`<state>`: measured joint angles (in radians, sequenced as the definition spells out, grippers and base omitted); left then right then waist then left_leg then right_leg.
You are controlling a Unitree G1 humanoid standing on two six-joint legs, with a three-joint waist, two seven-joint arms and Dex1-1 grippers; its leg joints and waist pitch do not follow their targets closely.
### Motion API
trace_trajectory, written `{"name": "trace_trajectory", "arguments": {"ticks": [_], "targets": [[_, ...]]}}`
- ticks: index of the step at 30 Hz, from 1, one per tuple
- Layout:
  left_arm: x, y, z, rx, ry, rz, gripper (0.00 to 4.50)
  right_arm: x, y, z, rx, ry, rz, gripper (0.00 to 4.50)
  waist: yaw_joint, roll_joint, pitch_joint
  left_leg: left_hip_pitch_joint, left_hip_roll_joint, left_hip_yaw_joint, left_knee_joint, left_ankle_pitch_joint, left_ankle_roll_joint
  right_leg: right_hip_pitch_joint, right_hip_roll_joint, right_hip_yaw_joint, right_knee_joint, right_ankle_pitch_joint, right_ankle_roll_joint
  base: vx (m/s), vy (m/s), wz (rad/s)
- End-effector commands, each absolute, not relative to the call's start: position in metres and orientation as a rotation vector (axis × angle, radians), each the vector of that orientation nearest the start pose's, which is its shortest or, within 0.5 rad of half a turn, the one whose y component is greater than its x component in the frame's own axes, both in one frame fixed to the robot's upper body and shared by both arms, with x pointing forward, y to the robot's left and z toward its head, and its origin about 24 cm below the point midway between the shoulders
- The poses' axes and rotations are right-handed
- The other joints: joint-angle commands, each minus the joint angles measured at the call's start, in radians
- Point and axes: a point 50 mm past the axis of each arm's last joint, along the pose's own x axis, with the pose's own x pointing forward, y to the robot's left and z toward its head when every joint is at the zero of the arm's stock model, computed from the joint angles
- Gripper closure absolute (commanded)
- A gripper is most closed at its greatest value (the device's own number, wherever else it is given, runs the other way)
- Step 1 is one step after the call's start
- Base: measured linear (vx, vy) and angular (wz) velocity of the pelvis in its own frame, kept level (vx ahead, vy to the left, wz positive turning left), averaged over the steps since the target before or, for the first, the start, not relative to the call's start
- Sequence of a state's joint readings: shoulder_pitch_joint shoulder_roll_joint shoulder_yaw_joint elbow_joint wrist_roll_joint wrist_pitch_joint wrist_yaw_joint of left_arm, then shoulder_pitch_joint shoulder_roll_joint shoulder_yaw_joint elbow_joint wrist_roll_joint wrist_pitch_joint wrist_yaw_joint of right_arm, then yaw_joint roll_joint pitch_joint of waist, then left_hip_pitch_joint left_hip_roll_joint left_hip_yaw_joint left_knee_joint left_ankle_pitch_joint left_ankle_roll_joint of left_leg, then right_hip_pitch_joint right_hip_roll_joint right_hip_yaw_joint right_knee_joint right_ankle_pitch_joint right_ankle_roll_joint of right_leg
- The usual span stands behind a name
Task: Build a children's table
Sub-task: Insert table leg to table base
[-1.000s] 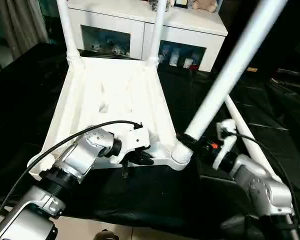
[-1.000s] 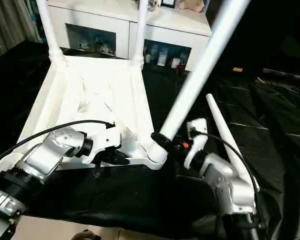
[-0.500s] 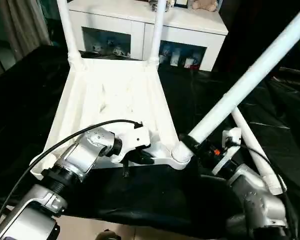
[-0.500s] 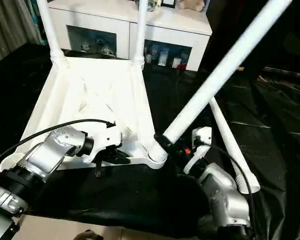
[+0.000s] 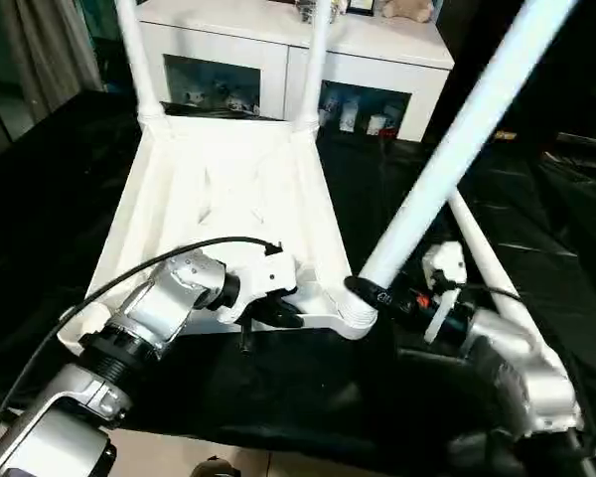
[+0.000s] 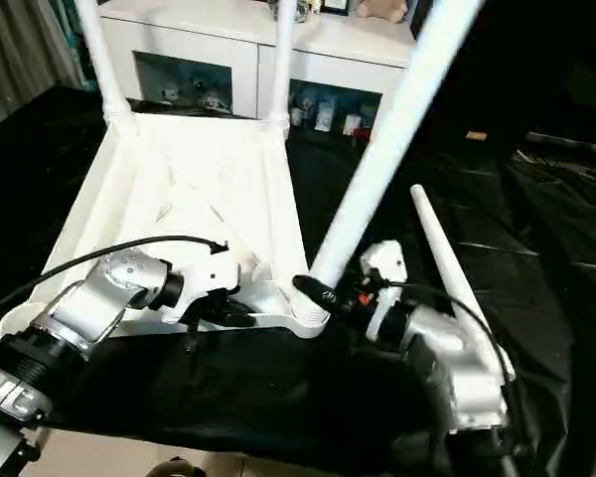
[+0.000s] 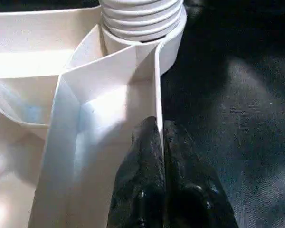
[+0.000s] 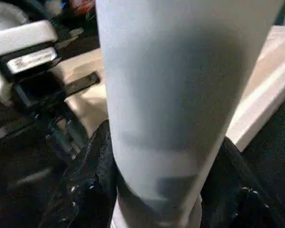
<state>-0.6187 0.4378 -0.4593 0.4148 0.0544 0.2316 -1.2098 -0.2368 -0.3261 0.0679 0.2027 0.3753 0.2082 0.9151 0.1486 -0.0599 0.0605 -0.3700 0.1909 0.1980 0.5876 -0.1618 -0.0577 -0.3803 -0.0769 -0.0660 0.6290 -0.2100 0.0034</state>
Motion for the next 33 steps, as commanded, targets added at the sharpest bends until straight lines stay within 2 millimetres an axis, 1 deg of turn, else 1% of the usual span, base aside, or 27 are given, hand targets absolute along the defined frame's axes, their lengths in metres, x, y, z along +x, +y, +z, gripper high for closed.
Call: {"name": "trace_trajectory", "arguments": {"ticks": [1, 2, 5, 6, 7, 9, 11, 12, 14, 16, 18, 21, 23, 24, 25, 28, 30, 33], "targets": [[0.311, 0.113, 0.07, 0.655, 0.499, -1.423, 4.5, 0.262, -0.15, 0.023, 0.12, 0.346, 1.04, 2.63, -0.005, 0.012, -0.057, 0.025, 0.056, -0.034, -0.087, -0.35, -0.038, 0.017, -0.089, 0.055, -0.095, -0.298, -0.181, 0.0, 0.0, 0.0], [0.311, 0.112, 0.07, 0.656, 0.499, -1.425, 4.5, 0.261, -0.15, 0.022, 0.118, 0.355, 1.05, 2.63, -0.004, 0.011, -0.058, 0.025, 0.055, -0.034, -0.087, -0.35, -0.038, 0.019, -0.09, 0.055, -0.095, -0.295, -0.184, 0.0, 0.0, 0.0], [0.31, 0.111, 0.07, 0.655, 0.499, -1.433, 4.5, 0.26, -0.151, 0.02, 0.11, 0.37, 1.062, 2.63, -0.003, 0.009, -0.058, 0.025, 0.056, -0.033, -0.086, -0.34, -0.034, 0.02, -0.089, 0.055, -0.094, -0.282, -0.187, 0.0, 0.0, 0.0], [0.309, 0.111, 0.07, 0.654, 0.499, -1.436, 4.5, 0.259, -0.152, 0.019, 0.109, 0.375, 1.065, 2.63, -0.003, 0.01, -0.058, 0.024, 0.055, -0.033, -0.085, -0.337, -0.032, 0.021, -0.09, 0.055, -0.094, -0.281, -0.186, 0.0, 0.0, 0.0], [0.308, 0.111, 0.07, 0.653, 0.492, -1.451, 4.5, 0.255, -0.153, 0.016, 0.104, 0.387, 1.086, 2.63, -0.002, 0.013, -0.058, 0.026, 0.055, -0.033, -0.085, -0.337, -0.032, 0.02, -0.09, 0.055, -0.095, -0.279, -0.187, 0.0, 0.0, 0.0], [0.307, 0.111, 0.07, 0.654, 0.486, -1.467, 4.5, 0.252, -0.153, 0.014, 0.1, 0.398, 1.105, 2.63, -0.001, 0.011, -0.059, 0.025, 0.055, -0.032, -0.085, -0.339, -0.031, 0.022, -0.089, 0.055, -0.095, -0.277, -0.185, 0.0, 0.0, 0.0], [0.307, 0.11, 0.07, 0.656, 0.483, -1.476, 4.5, 0.251, -0.152, 0.014, 0.096, 0.403, 1.116, 2.63, -0.001, 0.011, -0.06, 0.025, 0.056, -0.033, -0.086, -0.339, -0.031, 0.022, -0.088, 0.055, -0.094, -0.27, -0.186, 0.0, 0.0, 0.0], [0.305, 0.109, 0.069, 0.663, 0.476, -1.527, 4.5, 0.246, -0.151, 0.009, 0.05, 0.432, 1.177, 2.63, -0.001, 0.011, -0.06, 0.025, 0.055, -0.033, -0.086, -0.34, -0.031, 0.022, -0.088, 0.054, -0.095, -0.268, -0.185, 0.0, 0.0, 0.0], [0.305, 0.109, 0.069, 0.663, 0.476, -1.527, 4.5, 0.246, -0.151, 0.009, 0.05, 0.432, 1.177, 2.63, -0.001, 0.011, -0.059, 0.026, 0.056, -0.033, -0.087, -0.34, -0.03, 0.022, -0.087, 0.054, -0.094, -0.26, -0.184, 0.0, 0.0, 0.0], [0.303, 0.108, 0.069, 0.672, 0.471, -1.56, 4.5, 0.244, -0.151, 0.005, 0.011, 0.447, 1.214, 2.63, -0.001, 0.013, -0.059, 0.029, 0.057, -0.034, -0.089, -0.362, -0.035, 0.02, -0.088, 0.054, -0.096, -0.278, -0.185, 0.0, 0.0, 0.0], [0.303, 0.107, 0.069, 0.682, 0.465, -1.584, 4.5, 0.243, -0.151, 0.004, -0.016, 0.448, 1.233, 2.63, -0.001, 0.009, -0.057, 0.031, 0.058, -0.036, -0.091, -0.392, -0.041, 0.019, -0.09, 0.053, -0.1, -0.315, -0.178, 0.0, 0.0, 0.0], [0.301, 0.106, 0.069, 0.689, 0.465, -1.611, 4.5, 0.243, -0.151, 0.003, -0.019, 0.459, 1.248, 2.63, -0.006, 0.008, -0.058, 0.036, 0.059, -0.038, -0.094, -0.424, -0.049, 0.017, -0.089, 0.054, -0.104, -0.333, -0.173, 0.0, 0.0, 0.0], [0.301, 0.107, 0.068, 0.691, 0.466, -1.616, 4.5, 0.242, -0.15, 0.003, -0.017, 0.462, 1.251, 2.63, -0.007, 0.005, -0.057, 0.04, 0.059, -0.038, -0.096, -0.446, -0.052, 0.016, -0.089, 0.053, -0.106, -0.345, -0.175, 0.0, 0.0, 0.0], [0.301, 0.107, 0.068, 0.7, 0.468, -1.623, 4.5, 0.243, -0.15, 0.002, -0.019, 0.466, 1.257, 2.63, -0.007, 0.002, -0.058, 0.043, 0.059, -0.039, -0.097, -0.452, -0.051, 0.018, -0.091, 0.052, -0.11, -0.359, -0.173, 0.0, 0.0, 0.0], [0.301, 0.107, 0.068, 0.702, 0.467, -1.622, 4.5, 0.243, -0.15, 0.002, -0.019, 0.466, 1.258, 2.63, -0.007, 0.002, -0.058, 0.042, 0.059, -0.039, -0.098, -0.447, -0.051, 0.02, -0.093, 0.053, -0.111, -0.36, -0.171, 0.0, 0.0, 0.0], [0.302, 0.107, 0.068, 0.704, 0.464, -1.618, 4.5, 0.243, -0.149, 0.001, -0.015, 0.465, 1.266, 2.63, -0.006, -0.001, -0.06, 0.042, 0.059, -0.038, -0.099, -0.433, -0.049, 0.021, -0.091, 0.053, -0.109, -0.336, -0.173, 0.0, 0.0, 0.0], [0.302, 0.108, 0.068, 0.703, 0.464, -1.618, 4.5, 0.242, -0.149, 0.001, -0.011, 0.468, 1.276, 2.63, -0.006, -0.001, -0.06, 0.042, 0.059, -0.038, -0.099, -0.432, -0.047, 0.02, -0.09, 0.053, -0.108, -0.332, -0.175, 0.0, 0.0, 0.0], [0.302, 0.109, 0.066, 0.706, 0.468, -1.626, 4.5, 0.238, -0.148, -0.003, -0.019, 0.481, 1.307, 2.63, -0.006, 0.0, -0.058, 0.043, 0.059, -0.039, -0.099, -0.446, -0.048, 0.019, -0.091, 0.053, -0.112, -0.36, -0.171, 0.0, 0.0, 0.0]]}}
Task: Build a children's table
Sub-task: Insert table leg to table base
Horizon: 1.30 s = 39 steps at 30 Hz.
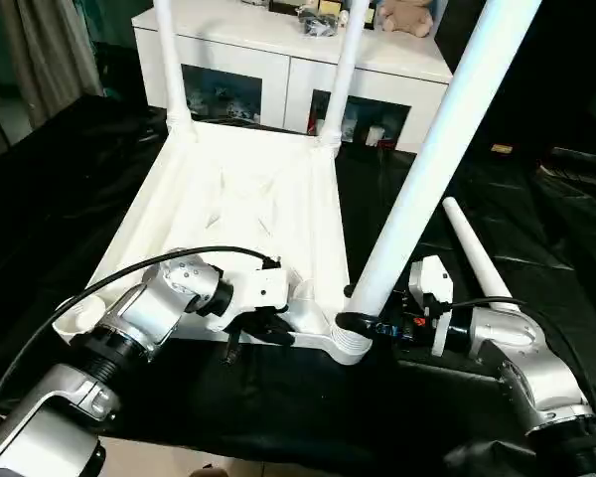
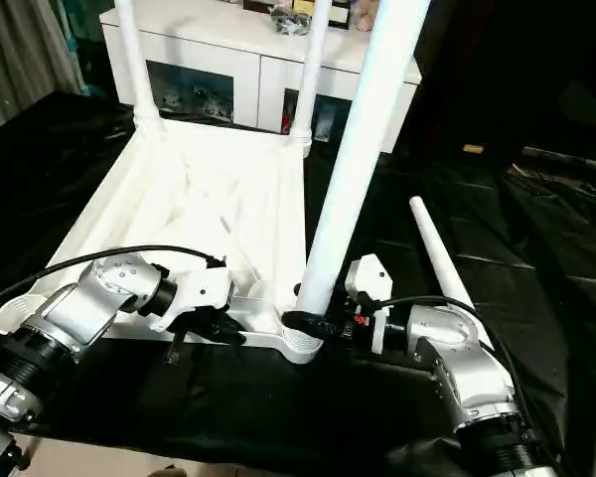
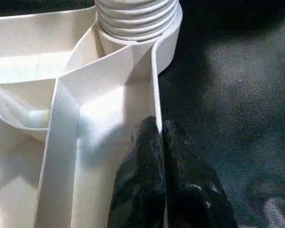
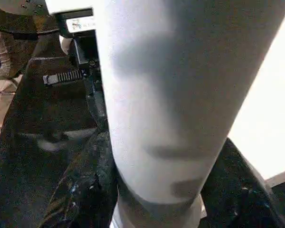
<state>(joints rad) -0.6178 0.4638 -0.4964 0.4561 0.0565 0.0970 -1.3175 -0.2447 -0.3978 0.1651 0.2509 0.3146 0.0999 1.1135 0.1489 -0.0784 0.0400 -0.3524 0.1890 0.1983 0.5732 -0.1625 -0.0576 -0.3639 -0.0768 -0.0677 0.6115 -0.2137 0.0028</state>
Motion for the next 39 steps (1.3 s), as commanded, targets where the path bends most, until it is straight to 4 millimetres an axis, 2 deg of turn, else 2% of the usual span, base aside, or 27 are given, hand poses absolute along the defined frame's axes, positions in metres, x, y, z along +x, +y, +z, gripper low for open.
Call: {"name": "trace_trajectory", "arguments": {"ticks": [1, 5, 8, 10, 12, 14, 16, 17, 19, 21, 22, 23, 24, 25, 26, 27, 28, 29, 30, 31, 32, 33, 34, 35, 37, 38, 39], "targets": [[0.302, 0.109, 0.066, 0.706, 0.468, -1.626, 4.5, 0.238, -0.148, -0.003, -0.019, 0.481, 1.307, 2.63, -0.006, 0.018, -0.037, 0.026, 0.061, -0.04, -0.085, -0.45, -0.049, 0.002, -0.092, 0.054, -0.095, -0.364, -0.168, 0.0, 0.0, 0.0], [0.304, 0.112, 0.066, 0.713, 0.474, -1.608, 4.5, 0.241, -0.148, -0.004, -0.019, 0.466, 1.272, 2.63, -0.007, 0.018, -0.037, 0.027, 0.061, -0.04, -0.087, -0.461, -0.052, 0.002, -0.092, 0.055, -0.095, -0.357, -0.173, 0.0, 0.0, 0.0], [0.311, 0.112, 0.067, 0.703, 0.474, -1.536, 4.5, 0.253, -0.152, -0.006, -0.003, 0.432, 1.134, 2.63, -0.009, 0.016, -0.036, 0.028, 0.06, -0.041, -0.088, -0.472, -0.053, 0.0, -0.092, 0.055, -0.099, -0.38, -0.169, 0.0, 0.0, 0.0], [0.314, 0.112, 0.067, 0.69, 0.48, -1.499, 4.5, 0.258, -0.154, -0.007, 0.002, 0.417, 1.065, 2.63, -0.014, 0.019, -0.031, 0.035, 0.059, -0.047, -0.087, -0.53, -0.062, -0.007, -0.098, 0.051, -0.113, -0.513, -0.139, 0.0, 0.0, 0.0], [0.314, 0.112, 0.067, 0.69, 0.48, -1.499, 4.5, 0.258, -0.154, -0.007, 0.002, 0.417, 1.065, 2.63, -0.019, 0.018, -0.028, 0.037, 0.059, -0.054, -0.088, -0.568, -0.068, -0.009, -0.1, 0.046, -0.122, -0.588, -0.11, 0.0, 0.0, 0.0], [0.316, 0.112, 0.067, 0.658, 0.484, -1.465, 4.5, 0.265, -0.156, -0.007, 0.005, 0.404, 0.978, 2.63, -0.021, 0.022, -0.028, 0.039, 0.06, -0.06, -0.09, -0.596, -0.072, -0.011, -0.102, 0.042, -0.129, -0.632, -0.091, 0.0, 0.0, 0.0], [0.317, 0.111, 0.068, 0.641, 0.487, -1.447, 4.5, 0.268, -0.158, -0.007, 0.005, 0.4, 0.927, 2.63, -0.027, 0.024, -0.027, 0.038, 0.06, -0.065, -0.094, -0.625, -0.081, -0.009, -0.1, 0.035, -0.13, -0.632, -0.089, 0.0, 0.0, 0.0], [0.318, 0.111, 0.067, 0.626, 0.496, -1.422, 4.5, 0.273, -0.158, -0.008, 0.007, 0.393, 0.87, 2.63, -0.032, 0.027, -0.027, 0.032, 0.061, -0.072, -0.099, -0.642, -0.086, 0.0, -0.101, 0.028, -0.132, -0.625, -0.086, -0.051, 0.038, -0.17], [0.32, 0.111, 0.067, 0.616, 0.508, -1.39, 4.5, 0.277, -0.158, -0.008, 0.011, 0.389, 0.812, 2.63, -0.045, 0.036, -0.029, 0.03, 0.063, -0.08, -0.108, -0.692, -0.102, 0.007, -0.096, 0.016, -0.13, -0.575, -0.095, -0.055, 0.047, -0.19], [0.325, 0.111, 0.065, 0.591, 0.536, -1.292, 4.5, 0.287, -0.156, -0.01, 0.024, 0.394, 0.673, 2.64, -0.062, 0.046, -0.024, 0.023, 0.065, -0.09, -0.125, -0.78, -0.118, 0.018, -0.089, -0.003, -0.125, -0.524, -0.1, -0.042, 0.047, -0.21], [0.325, 0.111, 0.065, 0.591, 0.536, -1.292, 4.5, 0.287, -0.156, -0.01, 0.024, 0.394, 0.673, 2.64, -0.065, 0.046, -0.022, 0.026, 0.066, -0.09, -0.128, -0.803, -0.122, 0.016, -0.088, -0.006, -0.127, -0.527, -0.101, -0.033, 0.043, -0.21], [0.328, 0.11, 0.064, 0.574, 0.546, -1.239, 4.5, 0.291, -0.155, -0.011, 0.031, 0.397, 0.604, 2.64, -0.071, 0.048, -0.019, 0.041, 0.064, -0.087, -0.127, -0.846, -0.124, 0.009, -0.083, -0.018, -0.137, -0.542, -0.097, 0.0, 0.0, 0.0], [0.332, 0.109, 0.063, 0.55, 0.558, -1.171, 4.5, 0.296, -0.153, -0.012, 0.054, 0.402, 0.527, 2.64, -0.077, 0.053, -0.013, 0.043, 0.066, -0.08, -0.138, -0.886, -0.122, 0.011, -0.072, -0.039, -0.136, -0.543, -0.094, -0.06, 0.016, -0.06], [0.334, 0.108, 0.062, 0.534, 0.566, -1.128, 4.5, 0.299, -0.152, -0.013, 0.07, 0.406, 0.479, 2.64, -0.076, 0.058, -0.009, 0.029, 0.071, -0.074, -0.155, -0.906, -0.118, 0.026, -0.061, -0.053, -0.12, -0.53, -0.09, -0.06, 0.016, -0.06], [0.336, 0.108, 0.061, 0.526, 0.575, -1.091, 4.5, 0.303, -0.151, -0.014, 0.09, 0.414, 0.422, 2.64, -0.04, 0.076, -0.011, -0.091, 0.093, -0.042, -0.259, -0.99, -0.126, 0.125, -0.02, -0.053, 0.095, -0.352, -0.09, -0.12, 0.001, -0.05], [0.338, 0.106, 0.06, 0.522, 0.586, -1.043, 4.5, 0.309, -0.149, -0.016, 0.113, 0.433, 0.344, 2.64, 0.068, 0.063, -0.019, -0.136, 0.06, 0.054, -0.253, -0.874, -0.095, 0.122, 0.015, -0.009, 0.16, -0.301, -0.056, -0.087, -0.033, 0.11], [0.34, 0.105, 0.059, 0.522, 0.593, -1.015, 4.5, 0.313, -0.148, -0.017, 0.126, 0.447, 0.295, 2.64, 0.012, 0.008, -0.037, -0.039, 0.049, 0.057, -0.198, -0.678, -0.079, 0.06, -0.021, 0.047, 0.113, -0.528, -0.027, -0.087, -0.033, 0.11], [0.34, 0.104, 0.058, 0.52, 0.597, -0.996, 4.5, 0.316, -0.146, -0.017, 0.139, 0.456, 0.253, 2.64, -0.015, -0.043, -0.011, 0.084, 0.001, -0.052, 0.129, -0.232, -0.047, -0.119, -0.168, 0.09, -0.18, -1.15, 0.019, 0.044, -0.183, 0.07], [0.34, 0.099, 0.056, 0.517, 0.604, -0.963, 4.5, 0.323, -0.14, -0.018, 0.171, 0.474, 0.18, 2.64, 0.002, 0.02, -0.017, 0.001, -0.018, -0.102, 0.118, -0.097, -0.008, -0.035, -0.2, 0.156, -0.162, -1.11, -0.045, 0.129, -0.149, -0.51], [0.34, 0.095, 0.055, 0.512, 0.605, -0.946, 4.5, 0.327, -0.135, -0.017, 0.193, 0.485, 0.133, 2.64, -0.007, 0.007, -0.014, -0.103, -0.016, -0.112, 0.069, -0.041, -0.058, 0.07, -0.164, 0.078, -0.084, -0.786, -0.085, 0.129, -0.149, -0.51], [0.339, 0.09, 0.054, 0.498, 0.605, -0.935, 4.5, 0.331, -0.13, -0.016, 0.216, 0.492, 0.093, 2.64, 0.005, 0.038, -0.051, -0.028, 0.03, -0.095, -0.026, 0.019, -0.104, 0.038, -0.087, 0.037, -0.035, -0.293, -0.142, 0.067, 0.029, -0.34], [0.338, 0.087, 0.054, 0.489, 0.606, -0.929, 4.5, 0.333, -0.127, -0.015, 0.23, 0.496, 0.073, 2.64, -0.025, 0.043, -0.062, 0.01, 0.046, -0.098, -0.038, -0.009, -0.084, 0.017, -0.052, 0.025, -0.003, -0.01, -0.18, 0.0, 0.0, 0.0], [0.337, 0.082, 0.053, 0.478, 0.602, -0.924, 4.5, 0.336, -0.123, -0.012, 0.221, 0.496, 0.059, 2.64, -0.026, 0.049, -0.054, 0.009, 0.048, -0.093, -0.046, -0.042, -0.083, 0.017, -0.055, 0.028, -0.01, 0.051, -0.204, 0.0, 0.0, 0.0], [0.336, 0.079, 0.053, 0.473, 0.601, -0.92, 4.5, 0.338, -0.12, -0.011, 0.215, 0.495, 0.053, 2.64, -0.028, 0.048, -0.053, 0.002, 0.046, -0.079, -0.056, -0.097, -0.073, 0.03, -0.062, 0.029, -0.019, 0.094, -0.233, 0.0, 0.0, 0.0], [0.335, 0.072, 0.051, 0.466, 0.602, -0.892, 4.5, 0.343, -0.112, -0.006, 0.186, 0.494, 0.045, 2.64, -0.022, 0.045, -0.041, 0.002, 0.04, -0.065, -0.07, -0.217, -0.068, 0.031, -0.068, 0.034, -0.042, -0.024, -0.222, 0.0, 0.0, 0.0], [0.335, 0.072, 0.051, 0.466, 0.601, -0.887, 4.5, 0.343, -0.111, -0.005, 0.181, 0.494, 0.045, 2.64, -0.016, 0.037, -0.039, 0.008, 0.04, -0.058, -0.074, -0.277, -0.069, 0.03, -0.074, 0.038, -0.056, -0.148, -0.195, 0.0, 0.0, 0.0], [0.337, 0.071, 0.05, 0.463, 0.6, -0.867, 4.5, 0.344, -0.109, -0.004, 0.161, 0.489, 0.053, 2.64, -0.013, 0.032, -0.04, 0.011, 0.043, -0.053, -0.078, -0.29, -0.067, 0.028, -0.077, 0.04, -0.066, -0.226, -0.164, 0.0, 0.0, 0.0]]}}
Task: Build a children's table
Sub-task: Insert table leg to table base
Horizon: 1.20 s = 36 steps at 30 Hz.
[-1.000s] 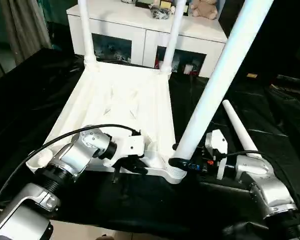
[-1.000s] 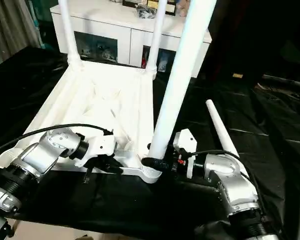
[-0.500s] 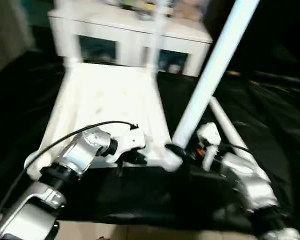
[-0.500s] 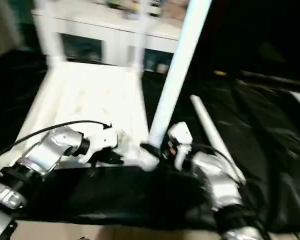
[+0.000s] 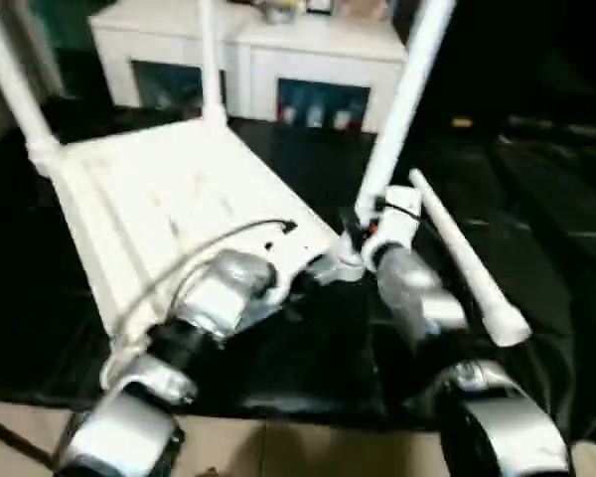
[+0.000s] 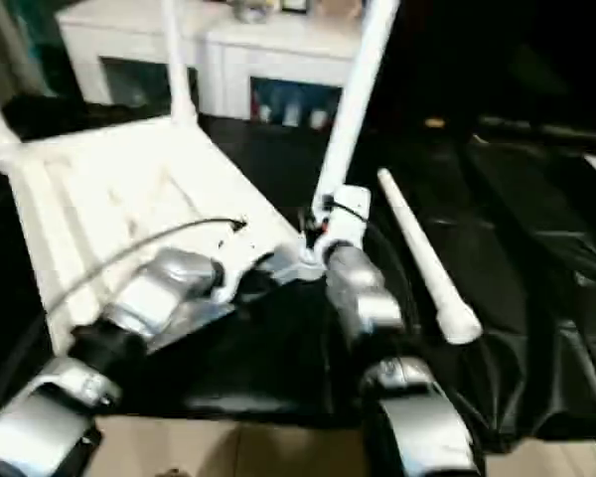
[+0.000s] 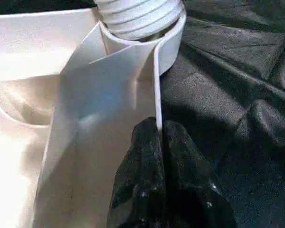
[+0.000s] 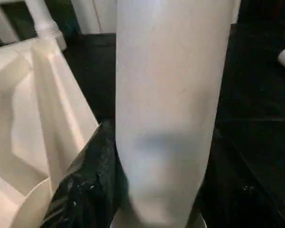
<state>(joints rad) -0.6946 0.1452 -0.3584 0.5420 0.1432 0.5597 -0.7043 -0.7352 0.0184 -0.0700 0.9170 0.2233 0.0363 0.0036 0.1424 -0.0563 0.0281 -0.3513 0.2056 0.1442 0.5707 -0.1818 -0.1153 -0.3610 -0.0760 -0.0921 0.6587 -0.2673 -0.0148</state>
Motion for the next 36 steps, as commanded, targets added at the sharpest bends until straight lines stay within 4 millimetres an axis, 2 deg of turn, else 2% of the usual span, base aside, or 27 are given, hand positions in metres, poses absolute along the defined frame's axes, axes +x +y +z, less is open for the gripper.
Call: {"name": "trace_trajectory", "arguments": {"ticks": [1, 3, 4, 5, 7, 8, 9, 10, 11, 12, 13, 15, 17, 18, 20, 23, 24, 26, 28, 29, 30, 36], "targets": [[0.338, 0.072, 0.05, 0.459, 0.596, -0.851, 4.5, 0.345, -0.107, -0.003, 0.145, 0.483, 0.065, 2.64, -0.006, 0.006, -0.027, 0.01, 0.03, 0.005, -0.08, -0.272, -0.011, 0.023, -0.08, 0.066, -0.122, -0.208, -0.122, 0.0, 0.0, 0.0], [0.34, 0.073, 0.05, 0.463, 0.591, -0.835, 4.5, 0.347, -0.106, -0.001, 0.115, 0.474, 0.073, 2.64, -0.007, 0.007, -0.031, 0.009, 0.033, 0.005, -0.086, -0.258, -0.016, 0.025, -0.079, 0.065, -0.124, -0.209, -0.102, 0.0, 0.0, 0.0], [0.34, 0.073, 0.05, 0.463, 0.591, -0.835, 4.5, 0.347, -0.106, -0.001, 0.115, 0.474, 0.073, 2.64, -0.007, 0.008, -0.031, 0.009, 0.034, 0.004, -0.087, -0.25, -0.018, 0.025, -0.079, 0.065, -0.123, -0.198, -0.1, 0.0, 0.0, 0.0], [0.342, 0.074, 0.051, 0.466, 0.585, -0.815, 4.5, 0.349, -0.105, 0.0, 0.103, 0.462, 0.069, 2.64, -0.008, 0.004, -0.033, 0.008, 0.035, 0.006, -0.088, -0.237, -0.021, 0.024, -0.079, 0.065, -0.121, -0.173, -0.1, 0.0, 0.0, 0.0], [0.343, 0.075, 0.052, 0.472, 0.573, -0.81, 4.5, 0.352, -0.103, 0.006, 0.12, 0.417, 0.084, 2.64, -0.009, 0.007, -0.032, 0.005, 0.035, 0.006, -0.09, -0.247, -0.029, 0.023, -0.08, 0.065, -0.121, -0.165, -0.097, 0.0, 0.0, 0.0], [0.343, 0.076, 0.053, 0.471, 0.562, -0.819, 4.5, 0.354, -0.1, 0.01, 0.136, 0.378, 0.111, 2.64, -0.011, 0.002, -0.033, 0.004, 0.035, 0.007, -0.09, -0.25, -0.028, 0.023, -0.079, 0.065, -0.121, -0.163, -0.096, 0.0, 0.0, 0.0], [0.343, 0.077, 0.054, 0.473, 0.553, -0.828, 4.5, 0.355, -0.098, 0.014, 0.147, 0.344, 0.136, 2.64, -0.011, 0.003, -0.035, 0.004, 0.035, 0.007, -0.089, -0.244, -0.026, 0.023, -0.079, 0.066, -0.12, -0.145, -0.097, 0.0, 0.0, 0.0], [0.343, 0.078, 0.054, 0.481, 0.541, -0.843, 4.5, 0.356, -0.097, 0.018, 0.154, 0.31, 0.164, 2.64, -0.011, -0.003, -0.036, 0.0, 0.035, 0.008, -0.088, -0.229, -0.018, 0.026, -0.079, 0.066, -0.119, -0.117, -0.097, 0.0, 0.0, 0.0], [0.343, 0.078, 0.055, 0.486, 0.531, -0.857, 4.5, 0.356, -0.097, 0.02, 0.156, 0.296, 0.18, 2.64, -0.01, -0.003, -0.036, -0.001, 0.035, 0.008, -0.087, -0.214, -0.016, 0.027, -0.079, 0.066, -0.115, -0.099, -0.099, 0.0, 0.0, 0.0], [0.341, 0.081, 0.056, 0.497, 0.504, -0.915, 4.5, 0.354, -0.096, 0.024, 0.168, 0.243, 0.25, 2.64, -0.01, -0.008, -0.039, -0.004, 0.034, 0.011, -0.083, -0.177, -0.006, 0.03, -0.078, 0.066, -0.112, -0.048, -0.101, 0.0, 0.0, 0.0], [0.34, 0.081, 0.057, 0.5, 0.492, -0.943, 4.5, 0.353, -0.097, 0.025, 0.173, 0.226, 0.279, 2.64, -0.008, -0.006, -0.042, -0.006, 0.033, 0.01, -0.08, -0.152, 0.0, 0.033, -0.077, 0.066, -0.106, -0.008, -0.104, 0.0, 0.0, 0.0], [0.336, 0.087, 0.06, 0.522, 0.457, -1.048, 4.5, 0.345, -0.105, 0.024, 0.202, 0.183, 0.4, 2.64, -0.008, -0.015, -0.04, -0.008, 0.031, 0.014, -0.075, -0.103, 0.034, 0.036, -0.071, 0.063, -0.098, 0.103, -0.119, 0.0, 0.0, 0.0], [0.334, 0.09, 0.061, 0.55, 0.432, -1.096, 4.5, 0.34, -0.11, 0.021, 0.204, 0.177, 0.457, 2.64, -0.008, -0.017, -0.042, -0.004, 0.032, 0.016, -0.073, -0.091, 0.056, 0.035, -0.07, 0.062, -0.096, 0.139, -0.132, 0.0, 0.0, 0.0], [0.332, 0.094, 0.063, 0.565, 0.41, -1.146, 4.5, 0.335, -0.118, 0.017, 0.198, 0.176, 0.51, 2.64, -0.008, -0.015, -0.045, -0.002, 0.033, 0.016, -0.071, -0.07, 0.065, 0.036, -0.069, 0.062, -0.09, 0.171, -0.148, 0.0, 0.0, 0.0], [0.33, 0.097, 0.065, 0.558, 0.401, -1.185, 4.5, 0.331, -0.125, 0.015, 0.191, 0.174, 0.551, 2.64, -0.008, -0.018, -0.044, 0.0, 0.034, 0.02, -0.067, -0.047, 0.078, 0.033, -0.068, 0.061, -0.087, 0.202, -0.17, 0.0, 0.0, 0.0], [0.328, 0.099, 0.066, 0.549, 0.4, -1.22, 4.5, 0.328, -0.131, 0.014, 0.184, 0.167, 0.587, 2.64, -0.012, -0.025, -0.044, -0.002, 0.035, 0.022, -0.067, -0.039, 0.081, 0.037, -0.07, 0.061, -0.084, 0.208, -0.188, 0.0, 0.0, 0.0], [0.325, 0.103, 0.066, 0.558, 0.395, -1.265, 4.5, 0.322, -0.141, 0.013, 0.181, 0.169, 0.65, 2.64, -0.01, -0.025, -0.043, 0.001, 0.036, 0.025, -0.065, -0.046, 0.086, 0.035, -0.071, 0.062, -0.086, 0.2, -0.192, 0.0, 0.0, 0.0], [0.325, 0.105, 0.067, 0.57, 0.386, -1.278, 4.5, 0.32, -0.145, 0.012, 0.178, 0.17, 0.675, 2.64, -0.006, -0.026, -0.043, 0.002, 0.036, 0.026, -0.062, -0.048, 0.095, 0.036, -0.072, 0.063, -0.085, 0.205, -0.196, 0.0, 0.0, 0.0], [0.325, 0.108, 0.068, 0.579, 0.369, -1.292, 4.5, 0.316, -0.154, 0.012, 0.177, 0.17, 0.715, 2.64, -0.006, -0.032, -0.042, 0.001, 0.036, 0.028, -0.062, -0.045, 0.108, 0.035, -0.071, 0.063, -0.085, 0.203, -0.201, 0.0, 0.0, 0.0], [0.325, 0.109, 0.069, 0.579, 0.365, -1.295, 4.5, 0.315, -0.157, 0.012, 0.177, 0.17, 0.726, 2.64, -0.003, -0.031, -0.041, 0.003, 0.037, 0.028, -0.062, -0.053, 0.11, 0.034, -0.073, 0.064, -0.087, 0.183, -0.203, 0.0, 0.0, 0.0], [0.326, 0.11, 0.07, 0.578, 0.36, -1.298, 4.5, 0.312, -0.163, 0.012, 0.176, 0.17, 0.738, 2.64, -0.002, -0.036, -0.04, 0.001, 0.038, 0.029, -0.062, -0.059, 0.109, 0.035, -0.074, 0.063, -0.088, 0.157, -0.201, 0.0, 0.0, 0.0], [0.331, 0.117, 0.072, 0.587, 0.351, -1.261, 4.5, 0.308, -0.179, 0.012, 0.193, 0.153, 0.723, 2.64, -0.003, -0.044, -0.037, 0.001, 0.039, 0.028, -0.064, -0.079, 0.091, 0.031, -0.077, 0.063, -0.092, 0.078, -0.198, 0.0, 0.0, 0.0]]}}
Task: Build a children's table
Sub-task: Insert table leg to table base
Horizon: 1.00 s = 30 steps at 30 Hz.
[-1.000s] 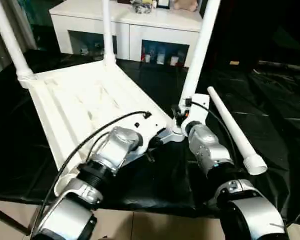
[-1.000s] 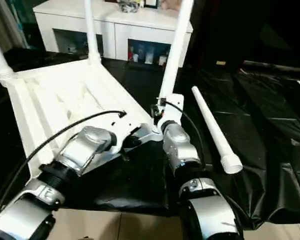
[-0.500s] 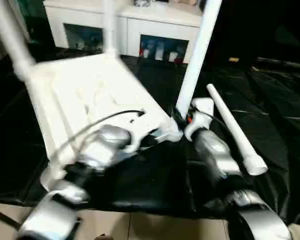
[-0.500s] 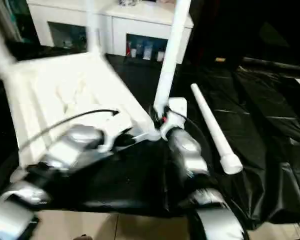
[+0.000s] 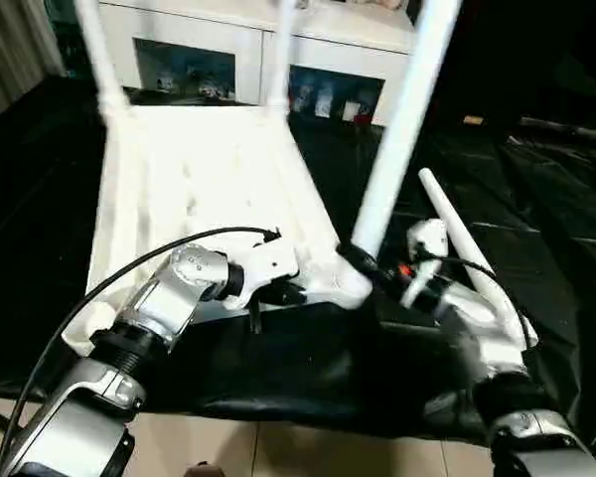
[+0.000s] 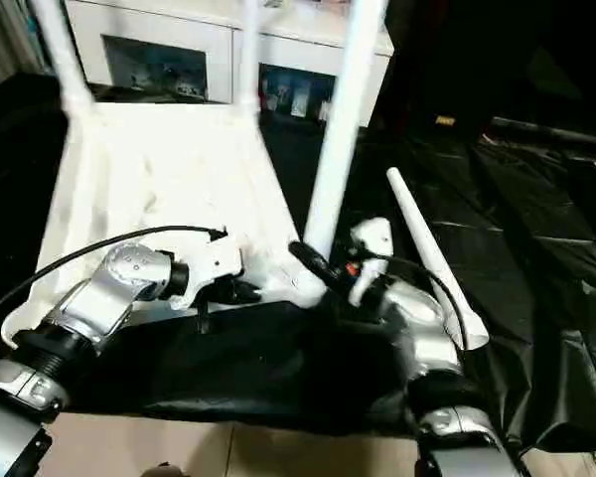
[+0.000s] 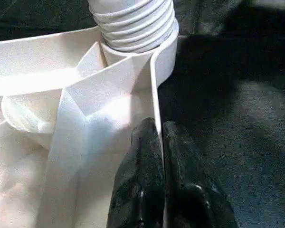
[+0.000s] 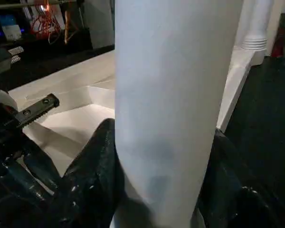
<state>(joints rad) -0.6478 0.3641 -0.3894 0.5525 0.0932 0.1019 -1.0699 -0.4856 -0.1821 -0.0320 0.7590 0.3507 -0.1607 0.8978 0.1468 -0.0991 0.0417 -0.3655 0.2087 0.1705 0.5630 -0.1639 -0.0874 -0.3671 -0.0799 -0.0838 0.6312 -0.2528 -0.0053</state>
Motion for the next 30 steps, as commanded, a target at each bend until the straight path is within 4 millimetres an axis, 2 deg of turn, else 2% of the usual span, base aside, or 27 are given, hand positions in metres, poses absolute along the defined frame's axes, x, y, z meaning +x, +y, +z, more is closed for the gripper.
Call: {"name": "trace_trajectory", "arguments": {"ticks": [1, 7, 10, 13, 20, 30], "targets": [[0.332, 0.119, 0.072, 0.59, 0.35, -1.249, 4.5, 0.306, -0.182, 0.012, 0.202, 0.145, 0.725, 2.64, -0.006, -0.005, -0.051, 0.015, 0.036, 0.003, -0.055, -0.095, 0.063, 0.037, -0.073, 0.055, -0.063, 0.062, -0.208, 0.0, 0.0, 0.0], [0.335, 0.119, 0.073, 0.578, 0.334, -1.209, 4.5, 0.301, -0.187, 0.009, 0.268, 0.097, 0.686, 2.64, -0.005, -0.011, -0.05, 0.013, 0.034, 0.004, -0.053, -0.089, 0.076, 0.036, -0.073, 0.053, -0.063, 0.062, -0.209, 0.0, 0.0, 0.0], [0.337, 0.119, 0.073, 0.585, 0.329, -1.202, 4.5, 0.297, -0.185, 0.003, 0.301, 0.111, 0.663, 2.64, -0.005, -0.005, -0.05, 0.015, 0.035, 0.003, -0.055, -0.111, 0.064, 0.035, -0.074, 0.053, -0.067, 0.029, -0.206, 0.0, 0.0, 0.0], [0.338, 0.118, 0.074, 0.585, 0.326, -1.199, 4.5, 0.293, -0.184, -0.003, 0.301, 0.125, 0.656, 2.64, -0.005, -0.007, -0.05, 0.013, 0.036, 0.003, -0.056, -0.116, 0.056, 0.035, -0.076, 0.053, -0.067, 0.021, -0.204, 0.0, 0.0, 0.0], [0.34, 0.12, 0.074, 0.592, 0.322, -1.187, 4.5, 0.282, -0.182, -0.013, 0.283, 0.131, 0.642, 2.64, -0.003, -0.003, -0.051, 0.014, 0.037, 0.002, -0.057, -0.131, 0.049, 0.034, -0.077, 0.053, -0.068, 0.013, -0.2, 0.0, 0.0, 0.0], [0.34, 0.12, 0.073, 0.606, 0.33, -1.192, 4.5, 0.274, -0.182, -0.015, 0.214, 0.181, 0.76, 2.64, -0.006, -0.005, -0.049, 0.015, 0.037, 0.0, -0.062, -0.189, 0.034, 0.032, -0.078, 0.054, -0.08, -0.066, -0.186, 0.0, 0.0, 0.0]]}}
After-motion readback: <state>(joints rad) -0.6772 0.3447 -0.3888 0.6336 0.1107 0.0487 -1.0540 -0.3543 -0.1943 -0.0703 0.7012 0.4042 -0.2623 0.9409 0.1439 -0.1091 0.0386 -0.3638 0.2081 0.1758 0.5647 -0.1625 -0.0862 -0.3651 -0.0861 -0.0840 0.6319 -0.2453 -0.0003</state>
